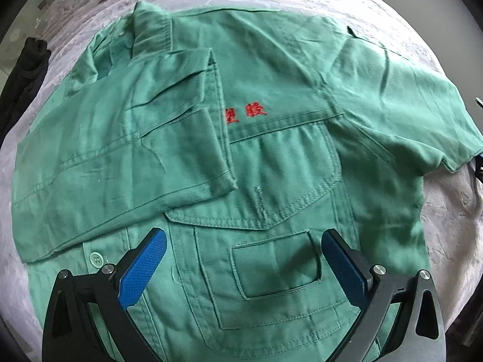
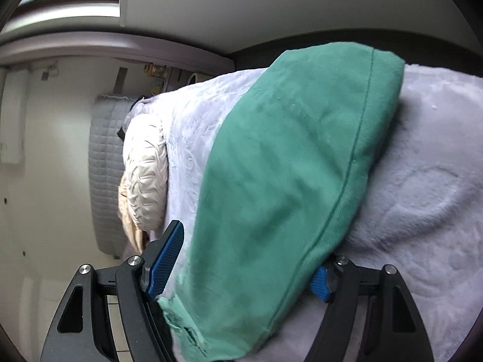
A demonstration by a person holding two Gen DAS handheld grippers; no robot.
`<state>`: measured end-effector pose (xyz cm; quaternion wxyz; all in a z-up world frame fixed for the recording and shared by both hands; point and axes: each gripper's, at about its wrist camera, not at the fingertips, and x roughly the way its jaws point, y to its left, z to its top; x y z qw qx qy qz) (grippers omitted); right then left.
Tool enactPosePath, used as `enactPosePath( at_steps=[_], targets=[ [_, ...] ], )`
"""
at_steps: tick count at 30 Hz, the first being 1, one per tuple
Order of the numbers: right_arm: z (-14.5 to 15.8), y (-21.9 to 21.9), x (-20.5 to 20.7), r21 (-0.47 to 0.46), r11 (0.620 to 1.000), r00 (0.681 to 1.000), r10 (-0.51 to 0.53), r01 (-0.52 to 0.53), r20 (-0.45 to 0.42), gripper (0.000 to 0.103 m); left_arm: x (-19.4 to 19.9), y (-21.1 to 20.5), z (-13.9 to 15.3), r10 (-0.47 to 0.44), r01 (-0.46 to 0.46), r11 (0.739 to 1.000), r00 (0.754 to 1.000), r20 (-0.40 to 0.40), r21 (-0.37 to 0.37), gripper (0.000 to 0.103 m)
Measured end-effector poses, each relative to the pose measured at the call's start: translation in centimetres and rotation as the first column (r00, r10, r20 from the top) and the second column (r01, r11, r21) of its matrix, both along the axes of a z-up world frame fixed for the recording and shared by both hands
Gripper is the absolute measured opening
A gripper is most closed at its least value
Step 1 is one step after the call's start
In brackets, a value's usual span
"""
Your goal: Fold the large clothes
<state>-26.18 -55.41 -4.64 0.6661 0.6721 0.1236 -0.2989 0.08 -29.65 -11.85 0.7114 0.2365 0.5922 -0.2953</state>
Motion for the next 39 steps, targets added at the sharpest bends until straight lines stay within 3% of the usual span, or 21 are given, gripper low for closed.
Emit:
enactPosePath(
  at_steps=[1, 3, 11, 16, 18, 21, 23, 26, 28, 31, 33, 35, 37, 39],
  targets=[
    [0.0, -0.1, 0.1, 0.0, 1.0, 1.0, 0.01, -0.01, -0.005, 0.061, 0.0, 0.1, 0.0, 0.009, -0.009, 1.0, 1.0, -0.009, -0.001, 0.103],
    [0.1, -0.3, 0.6, 0.007, 1.0, 0.998, 0.027, -0.026, -0.051, 0.005, 0.1, 0.4, 0.0, 0.024, -0.024, 1.0, 0.999, -0.033, -0.006, 0.103],
    [4.3, 1.5, 4.4, -0.106, 0.988, 0.993, 0.118, -0.115, 0.018, 0.003, 0.8, 2.1, 0.5, 0.049, -0.049, 0.999, 0.998, -0.032, -0.016, 0.103],
    [9.6, 5.7, 11.9, -0.247, 0.92, 0.949, 0.316, -0.306, 0.004, 0.003, 2.3, 5.1, 1.4, 0.079, -0.079, 0.996, 0.997, -0.001, -0.044, 0.103],
    [11.5, 8.3, 15.5, -0.307, 0.865, 0.913, 0.407, -0.397, -0.033, 0.003, 3.2, 7.1, 2.1, 0.111, -0.11, 0.992, 0.994, 0.015, -0.065, 0.103],
    [13.3, 14.1, 21.4, -0.37, 0.755, 0.831, 0.547, -0.542, -0.102, 0.003, 5.0, 10.5, 2.9, 0.168, -0.164, 0.983, 0.985, 0.038, -0.082, 0.103],
    [13.3, 19.0, 25.4, -0.396, 0.66, 0.756, 0.632, -0.639, -0.167, 0.003, 6.8, 13.7, 3.3, 0.213, -0.208, 0.975, 0.975, 0.067, -0.081, 0.103],
    [10.8, 26.0, 30.7, -0.356, 0.54, 0.634, 0.731, -0.763, -0.251, 0.003, 9.3, 17.9, 2.5, 0.257, -0.251, 0.966, 0.962, 0.097, -0.068, 0.103],
    [7.4, 29.9, 33.5, -0.286, 0.495, 0.566, 0.773, -0.82, -0.285, 0.003, 10.3, 20.3, 2.2, 0.283, -0.279, 0.959, 0.953, 0.111, -0.055, 0.103],
    [2.6, 32.5, 36.0, -0.176, 0.493, 0.521, 0.765, -0.852, -0.379, 0.004, 11.6, 23.3, 2.0, 0.32, -0.317, 0.947, 0.941, 0.112, -0.043, 0.103],
    [0.1, 32.7, 36.3, -0.101, 0.533, 0.525, 0.753, -0.84, -0.397, 0.008, 12.1, 24.7, 1.5, 0.333, -0.33, 0.943, 0.938, 0.094, -0.046, 0.103],
    [-0.7, 32.3, 35.8, -0.058, 0.578, 0.557, 0.748, -0.814, -0.362, 0.009, 12.3, 25.6, 1.3, 0.332, -0.328, 0.943, 0.939, 0.086, -0.052, 0.103],
    [-0.1, 31.9, 34.8, -0.043, 0.601, 0.574, 0.737, -0.798, -0.357, 0.022, 12.3, 26.3, 1.2, 0.328, -0.324, 0.944, 0.941, 0.088, -0.057, 0.103],
    [0.6, 31.5, 33.4, -0.065, 0.639, 0.618, 0.706, -0.767, -0.346, 0.063, 12.2, 27.1, 1.5, 0.327, -0.322, 0.944, 0.941, 0.088, -0.068, 0.103]
  ],
)
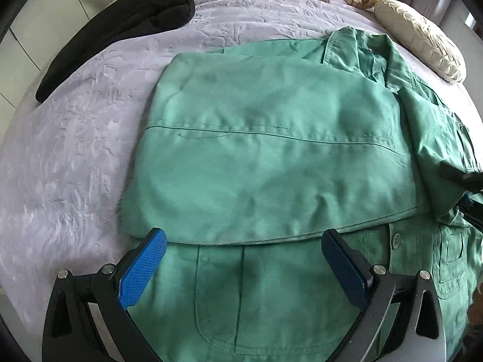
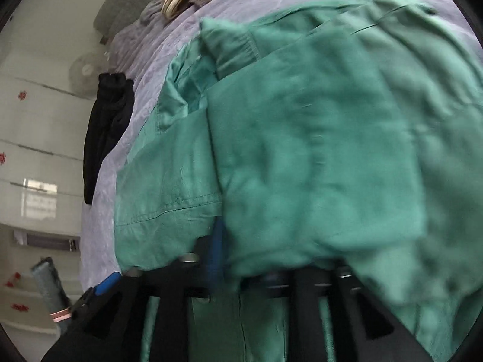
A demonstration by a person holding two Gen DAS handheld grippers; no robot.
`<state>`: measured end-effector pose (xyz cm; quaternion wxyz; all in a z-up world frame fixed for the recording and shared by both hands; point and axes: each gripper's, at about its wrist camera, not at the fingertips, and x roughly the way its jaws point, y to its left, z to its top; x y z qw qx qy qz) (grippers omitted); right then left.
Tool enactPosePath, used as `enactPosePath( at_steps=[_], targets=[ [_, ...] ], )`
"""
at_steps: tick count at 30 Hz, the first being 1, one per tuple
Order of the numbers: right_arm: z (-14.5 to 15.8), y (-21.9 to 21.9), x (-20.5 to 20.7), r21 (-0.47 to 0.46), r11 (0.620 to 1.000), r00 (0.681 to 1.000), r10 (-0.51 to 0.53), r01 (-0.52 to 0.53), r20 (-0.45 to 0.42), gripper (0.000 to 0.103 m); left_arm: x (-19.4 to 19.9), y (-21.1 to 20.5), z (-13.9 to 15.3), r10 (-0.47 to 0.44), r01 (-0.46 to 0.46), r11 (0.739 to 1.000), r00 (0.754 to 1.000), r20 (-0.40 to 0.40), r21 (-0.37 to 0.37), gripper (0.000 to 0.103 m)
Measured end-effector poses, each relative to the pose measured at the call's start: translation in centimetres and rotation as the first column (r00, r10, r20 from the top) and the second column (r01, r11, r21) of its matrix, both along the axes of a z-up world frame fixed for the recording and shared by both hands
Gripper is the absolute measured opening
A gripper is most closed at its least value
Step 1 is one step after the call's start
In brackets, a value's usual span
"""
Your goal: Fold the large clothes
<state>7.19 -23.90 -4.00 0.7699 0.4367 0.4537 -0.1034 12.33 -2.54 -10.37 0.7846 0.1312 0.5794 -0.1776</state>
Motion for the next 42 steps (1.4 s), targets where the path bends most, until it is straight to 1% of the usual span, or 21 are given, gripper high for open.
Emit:
enactPosePath(
  at_steps=[2, 5, 6, 7, 8, 9, 12, 15, 17, 18, 19, 21, 22, 24, 28, 31, 33, 36, 39, 41, 42],
  targets=[
    [0.7, -0.4, -2.2, 0.018, 0.997, 0.996, -0.076, 0.076, 0.036, 0.072, 0.1, 0.6, 0.2, 0.004, -0.004, 1.0, 1.0, -0.003, -0.018, 0.103],
    [0.4, -2.2, -3.5, 0.094, 0.975, 0.978, -0.206, 0.202, 0.037, 0.072, 0.4, 1.9, 0.7, 0.016, -0.016, 0.999, 1.0, -0.004, -0.034, 0.103],
    [0.2, -2.9, -3.7, 0.113, 0.966, 0.971, -0.237, 0.231, 0.04, 0.067, 0.5, 2.5, 0.9, 0.02, -0.02, 0.999, 1.0, -0.003, -0.036, 0.103],
    [0.2, -3.4, -3.6, 0.125, 0.956, 0.961, -0.272, 0.265, 0.041, 0.057, 0.5, 2.7, 1.0, 0.025, -0.025, 0.999, 1.0, -0.002, -0.037, 0.103],
    [0.3, -3.7, -3.5, 0.115, 0.953, 0.958, -0.286, 0.28, 0.034, 0.021, 0.9, 3.4, 1.0, 0.031, -0.031, 0.999, 1.0, 0.0, -0.039, 0.103],
    [0.8, -3.7, -3.0, 0.083, 0.956, 0.958, -0.284, 0.28, 0.033, 0.014, 1.2, 4.1, 1.1, 0.036, -0.036, 0.998, 0.999, 0.003, -0.042, 0.103],
    [4.4, -1.0, 0.4, -0.153, 0.98, 0.991, -0.114, 0.125, 0.076, 0.014, 1.4, 5.3, 1.6, 0.049, -0.048, 0.998, 0.999, 0.019, -0.051, 0.103],
    [6.5, 4.5, 4.7, -0.36, 0.922, 0.985, 0.169, -0.145, 0.037, 0.013, 1.4, 6.0, 1.7, 0.065, -0.063, 0.997, 0.997, 0.036, -0.048, 0.103],
    [5.3, 8.7, 7.2, -0.436, 0.836, 0.94, 0.334, -0.332, -0.077, 0.014, 2.3, 6.7, 1.2, 0.088, -0.087, 0.995, 0.996, 0.033, -0.039, 0.103],
    [3.9, 11.0, 8.4, -0.446, 0.784, 0.9, 0.407, -0.432, -0.157, 0.017, 2.7, 6.8, 0.9, 0.098, -0.097, 0.995, 0.995, 0.029, -0.036, 0.103],
    [2.7, 12.3, 8.8, -0.454, 0.748, 0.874, 0.438, -0.485, -0.212, 0.017, 2.8, 6.9, 0.7, 0.107, -0.106, 0.994, 0.994, 0.022, -0.036, 0.103],
    [0.5, 14.4, 8.9, -0.439, 0.698, 0.824, 0.481, -0.566, -0.299, 0.034, 3.0, 7.0, 0.5, 0.112, -0.112, 0.993, 0.994, 0.011, -0.041, 0.103],
    [0.2, 14.6, 8.5, -0.434, 0.7, 0.824, 0.481, -0.567, -0.301, 0.039, 3.0, 6.9, 0.5, 0.108, -0.108, 0.993, 0.994, 0.007, -0.045, 0.103],
    [0.7, 14.2, 7.3, -0.409, 0.738, 0.844, 0.473, -0.536, -0.254, 0.062, 2.8, 6.5, 0.7, 0.086, -0.085, 0.994, 0.996, 0.008, -0.064, 0.103],
    [1.9, 10.3, 3.3, -0.267, 0.869, 0.909, 0.391, -0.416, -0.144, 0.064, 2.6, 4.3, 1.0, 0.026, -0.027, 0.994, 1.0, -0.011, -0.108, 0.103],
    [2.0, 5.5, -1.3, -0.153, 0.955, 0.965, 0.238, -0.253, -0.108, 0.064, 2.4, 1.8, 1.0, -0.026, 0.013, 0.983, 0.997, -0.069, -0.185, 0.103],
    [1.5, 2.5, -4.1, -0.075, 0.989, 0.989, 0.12, -0.127, -0.091, 0.064, 2.4, -0.3, 0.6, -0.065, 0.04, 0.973, 0.992, -0.104, -0.229, 0.103],
    [0.3, -2.0, -9.0, 0.043, 0.995, 0.994, -0.087, 0.09, -0.063, 0.064, 2.4, -2.9, -0.3, -0.101, 0.063, 0.967, 0.984, -0.145, -0.247, 0.103],
    [-0.5, -5.9, -13.2, 0.148, 0.948, 0.959, -0.284, 0.281, -0.003, 0.064, 3.1, -5.1, -1.4, -0.098, 0.057, 0.971, 0.981, -0.166, -0.231, 0.103],
    [-1.0, -7.7, -14.3, 0.189, 0.916, 0.931, -0.364, 0.352, 0.027, 0.066, 3.5, -6.0, -1.8, -0.087, 0.057, 0.978, 0.985, -0.147, -0.201, 0.102],
    [-1.3, -8.5, -14.7, 0.211, 0.9, 0.916, -0.398, 0.382, 0.041, 0.066, 3.6, -6.4, -1.8, -0.086, 0.059, 0.98, 0.987, -0.134, -0.192, 0.087]
  ],
)
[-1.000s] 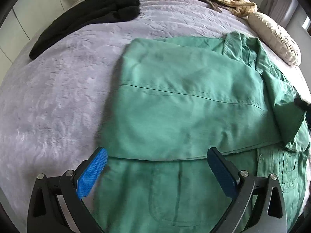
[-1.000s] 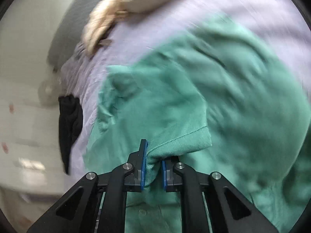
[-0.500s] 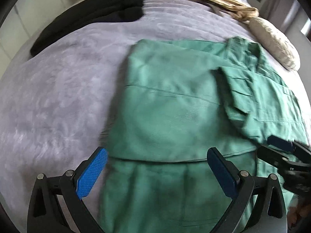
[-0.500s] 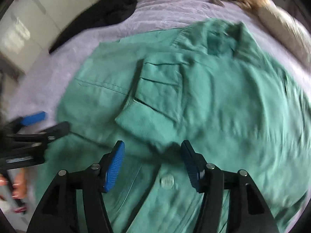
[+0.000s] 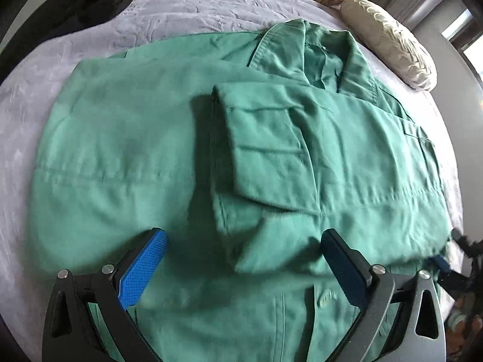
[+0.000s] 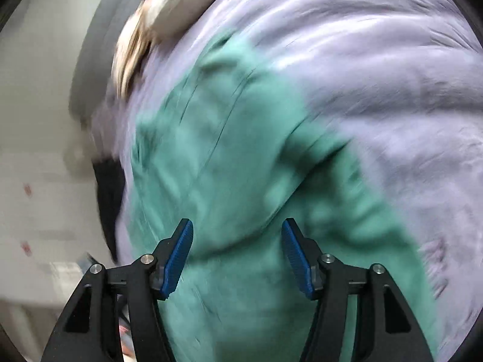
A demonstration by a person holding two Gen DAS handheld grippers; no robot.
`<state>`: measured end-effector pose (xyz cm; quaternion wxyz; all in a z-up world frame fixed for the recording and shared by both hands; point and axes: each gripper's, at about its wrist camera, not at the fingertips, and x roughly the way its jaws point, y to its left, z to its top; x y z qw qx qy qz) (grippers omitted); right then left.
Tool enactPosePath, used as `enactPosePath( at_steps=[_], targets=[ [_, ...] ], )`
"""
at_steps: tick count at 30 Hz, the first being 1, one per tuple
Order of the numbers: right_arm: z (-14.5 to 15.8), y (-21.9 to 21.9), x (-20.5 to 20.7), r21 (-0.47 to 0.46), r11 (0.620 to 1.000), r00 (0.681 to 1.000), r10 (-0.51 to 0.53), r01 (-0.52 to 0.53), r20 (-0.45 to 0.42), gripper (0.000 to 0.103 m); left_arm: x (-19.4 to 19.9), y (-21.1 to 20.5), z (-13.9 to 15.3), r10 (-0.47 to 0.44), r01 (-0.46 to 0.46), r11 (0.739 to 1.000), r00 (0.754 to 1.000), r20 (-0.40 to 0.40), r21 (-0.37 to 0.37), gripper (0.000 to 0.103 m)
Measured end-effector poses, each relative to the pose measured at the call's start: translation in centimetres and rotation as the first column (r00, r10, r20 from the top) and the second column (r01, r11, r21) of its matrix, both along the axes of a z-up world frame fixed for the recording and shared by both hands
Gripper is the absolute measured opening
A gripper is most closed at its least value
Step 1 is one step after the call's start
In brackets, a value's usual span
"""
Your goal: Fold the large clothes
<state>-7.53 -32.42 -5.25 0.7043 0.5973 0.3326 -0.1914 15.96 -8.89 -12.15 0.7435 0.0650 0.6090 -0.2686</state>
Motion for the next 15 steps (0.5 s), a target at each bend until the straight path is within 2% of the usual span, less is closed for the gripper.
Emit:
enactPosePath(
  at_steps=[1, 2, 3, 4, 6, 9, 13, 14, 15],
  targets=[
    [-0.4, -1.0, -0.1, 0.025, 0.999, 0.999, -0.043, 0.042, 0.028, 0.066, 0.0, -0.3, 0.0, -0.003, 0.003, 1.0, 1.0, 0.01, 0.011, 0.07],
    [-0.6, -1.9, -0.7, 0.048, 0.996, 0.996, -0.073, 0.07, 0.046, 0.066, 0.2, -0.7, 0.1, -0.016, 0.016, 1.0, 1.0, 0.02, 0.017, 0.06],
    [-1.0, -2.4, -0.9, 0.078, 0.992, 0.993, -0.102, 0.097, 0.064, 0.066, 0.3, -0.9, 0.3, -0.026, 0.026, 1.0, 0.999, 0.024, 0.0, 0.038],
    [-1.4, -2.9, -1.1, 0.113, 0.986, 0.988, -0.132, 0.122, 0.084, 0.066, 0.5, -1.1, 0.6, -0.023, 0.023, 1.0, 0.999, 0.036, 0.005, 0.031],
    [-1.9, -3.2, -2.0, 0.165, 0.972, 0.976, -0.186, 0.166, 0.116, 0.066, 1.0, -0.9, 0.6, -0.008, 0.008, 1.0, 1.0, 0.019, 0.001, 0.031],
    [-2.2, -2.7, -4.1, 0.19, 0.958, 0.963, -0.24, 0.214, 0.126, 0.066, 1.3, -0.3, 0.4, 0.006, -0.006, 1.0, 1.0, 0.001, -0.022, 0.031],
    [-3.9, -2.6, -6.9, 0.273, 0.904, 0.907, -0.382, 0.328, 0.178, 0.063, 1.0, -0.7, 0.5, -0.014, 0.013, 1.0, 0.999, 0.032, 0.012, 0.031],
    [-4.3, -2.6, -7.0, 0.287, 0.893, 0.896, -0.406, 0.347, 0.181, 0.047, 1.0, -0.8, 0.5, -0.015, 0.014, 1.0, 0.999, 0.038, 0.018, 0.031],
    [-4.6, -2.8, -6.9, 0.289, 0.886, 0.892, -0.42, 0.363, 0.165, 0.011, 1.0, -1.1, 0.4, -0.014, 0.013, 1.0, 0.999, 0.041, 0.02, 0.031]
  ],
)
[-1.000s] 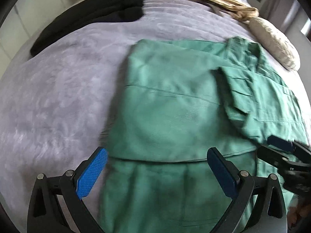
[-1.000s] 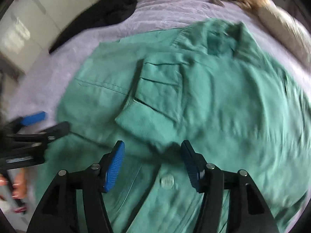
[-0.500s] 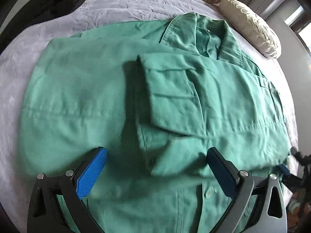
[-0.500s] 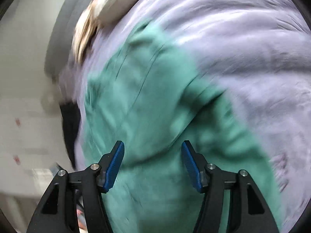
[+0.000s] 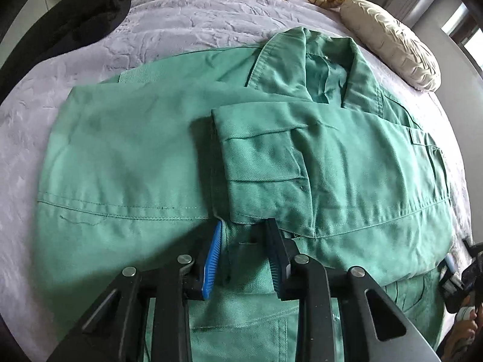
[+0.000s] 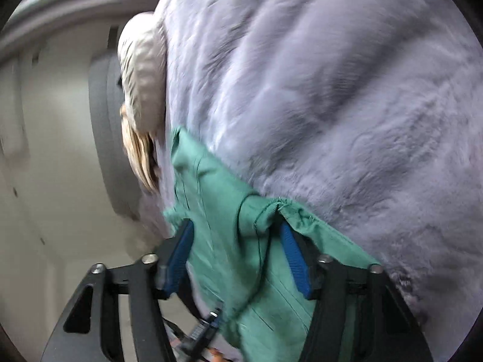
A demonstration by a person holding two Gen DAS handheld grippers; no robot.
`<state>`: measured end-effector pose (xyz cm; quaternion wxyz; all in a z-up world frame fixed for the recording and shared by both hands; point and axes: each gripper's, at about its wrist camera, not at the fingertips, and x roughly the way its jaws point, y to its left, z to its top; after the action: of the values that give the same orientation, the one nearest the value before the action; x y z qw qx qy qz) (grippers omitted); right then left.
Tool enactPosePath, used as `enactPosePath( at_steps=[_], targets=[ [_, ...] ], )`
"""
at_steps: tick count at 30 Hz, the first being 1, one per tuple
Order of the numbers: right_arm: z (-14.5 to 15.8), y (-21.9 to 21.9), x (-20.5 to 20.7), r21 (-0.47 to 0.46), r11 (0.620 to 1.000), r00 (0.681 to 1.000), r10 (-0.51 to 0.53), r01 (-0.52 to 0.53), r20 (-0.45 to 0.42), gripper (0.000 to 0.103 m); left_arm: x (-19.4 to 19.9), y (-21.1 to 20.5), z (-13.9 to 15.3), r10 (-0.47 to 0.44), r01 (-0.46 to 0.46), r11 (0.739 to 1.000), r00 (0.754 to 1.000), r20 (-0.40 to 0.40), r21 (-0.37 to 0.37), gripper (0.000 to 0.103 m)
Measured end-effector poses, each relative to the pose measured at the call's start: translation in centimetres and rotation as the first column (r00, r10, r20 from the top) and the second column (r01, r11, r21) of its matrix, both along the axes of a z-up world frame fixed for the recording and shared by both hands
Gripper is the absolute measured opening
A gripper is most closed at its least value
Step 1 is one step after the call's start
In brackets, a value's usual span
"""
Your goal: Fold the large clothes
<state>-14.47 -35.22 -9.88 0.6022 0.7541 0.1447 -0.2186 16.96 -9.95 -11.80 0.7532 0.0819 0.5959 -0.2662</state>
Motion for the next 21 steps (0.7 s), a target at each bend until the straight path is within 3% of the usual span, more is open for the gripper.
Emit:
enactPosePath(
  at_steps=[1, 3, 6, 10, 14, 15, 20, 21],
  targets=[
    [-0.1, 0.0, 0.2, 0.002, 1.0, 1.0, 0.005, -0.005, -0.028, 0.004, 0.0, -0.1, 0.0, 0.002, -0.002, 1.0, 1.0, 0.001, 0.001, 0.031],
    [0.8, 0.1, 0.2, -0.043, 0.999, 0.999, 0.022, -0.024, -0.046, 0.004, 0.0, -0.2, 0.0, 0.002, -0.002, 1.0, 1.0, 0.005, 0.008, 0.031],
    [2.4, 0.3, -0.3, -0.149, 0.984, 0.986, 0.08, -0.102, -0.149, 0.003, 0.0, -0.5, -0.2, -0.005, 0.005, 1.0, 1.0, 0.014, 0.02, 0.031],
    [1.0, -0.1, -2.5, -0.114, 0.985, 0.963, 0.099, -0.131, -0.251, 0.0, -0.3, -0.5, -0.3, 0.002, -0.003, 1.0, 1.0, 0.027, 0.025, 0.032],
    [2.3, 0.3, -4.2, -0.138, 0.975, 0.947, 0.127, -0.174, -0.294, 0.0, -0.6, -0.2, 0.8, -0.001, -0.001, 0.999, 0.999, 0.05, 0.033, 0.032],
    [3.1, 0.3, -4.2, -0.167, 0.965, 0.939, 0.145, -0.204, -0.311, 0.005, -0.7, 0.0, 1.3, -0.008, 0.006, 0.999, 0.998, 0.067, 0.033, 0.032],
    [7.4, -1.0, -0.8, -0.309, 0.879, 0.907, 0.259, -0.364, -0.331, 0.005, -0.7, 0.5, 3.4, -0.008, 0.006, 1.0, 0.994, 0.107, 0.015, 0.032],
    [7.9, -1.4, 0.4, -0.324, 0.862, 0.9, 0.284, -0.39, -0.33, 0.012, -0.3, 0.5, 3.6, -0.002, 0.001, 1.0, 0.994, 0.112, 0.011, 0.032]
  ],
)
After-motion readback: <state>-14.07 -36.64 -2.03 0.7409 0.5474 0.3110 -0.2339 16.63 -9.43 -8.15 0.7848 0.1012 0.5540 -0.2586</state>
